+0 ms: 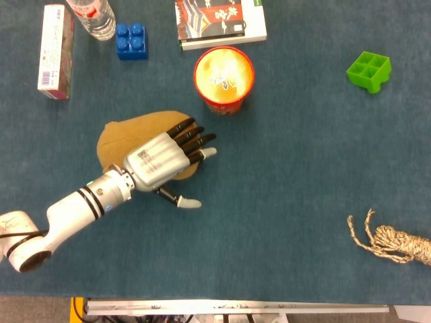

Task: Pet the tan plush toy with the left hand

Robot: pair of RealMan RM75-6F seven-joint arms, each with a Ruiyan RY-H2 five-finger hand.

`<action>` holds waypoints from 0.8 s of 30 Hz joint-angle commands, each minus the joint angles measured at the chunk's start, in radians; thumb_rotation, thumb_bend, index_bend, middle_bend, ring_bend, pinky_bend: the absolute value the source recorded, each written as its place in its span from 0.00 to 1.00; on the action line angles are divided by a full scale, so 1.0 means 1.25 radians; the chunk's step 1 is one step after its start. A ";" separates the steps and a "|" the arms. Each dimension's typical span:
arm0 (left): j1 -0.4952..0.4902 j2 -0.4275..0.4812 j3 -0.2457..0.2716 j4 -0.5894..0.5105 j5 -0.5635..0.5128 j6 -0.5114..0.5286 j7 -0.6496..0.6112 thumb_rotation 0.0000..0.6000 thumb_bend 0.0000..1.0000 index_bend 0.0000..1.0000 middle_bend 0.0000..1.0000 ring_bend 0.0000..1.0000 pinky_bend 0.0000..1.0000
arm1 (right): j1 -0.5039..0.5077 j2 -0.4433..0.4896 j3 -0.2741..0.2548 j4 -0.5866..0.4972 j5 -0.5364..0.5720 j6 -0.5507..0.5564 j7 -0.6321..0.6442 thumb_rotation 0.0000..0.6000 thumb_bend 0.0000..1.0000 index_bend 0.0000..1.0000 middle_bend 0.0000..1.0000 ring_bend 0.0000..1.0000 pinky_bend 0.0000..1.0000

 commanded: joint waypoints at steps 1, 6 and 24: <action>-0.003 -0.005 -0.017 0.016 -0.034 -0.018 0.014 0.00 0.00 0.10 0.04 0.02 0.00 | -0.001 0.001 -0.001 0.001 -0.001 0.000 0.002 1.00 0.00 0.00 0.08 0.00 0.00; 0.001 0.011 -0.031 0.015 -0.065 -0.018 0.022 0.00 0.00 0.10 0.04 0.02 0.00 | -0.002 0.001 -0.002 0.003 -0.002 0.000 0.005 1.00 0.00 0.00 0.08 0.00 0.00; 0.004 0.028 0.000 -0.049 -0.041 -0.029 0.075 0.00 0.00 0.10 0.04 0.02 0.00 | -0.007 0.000 -0.003 0.003 -0.004 0.006 0.005 1.00 0.00 0.00 0.08 0.00 0.00</action>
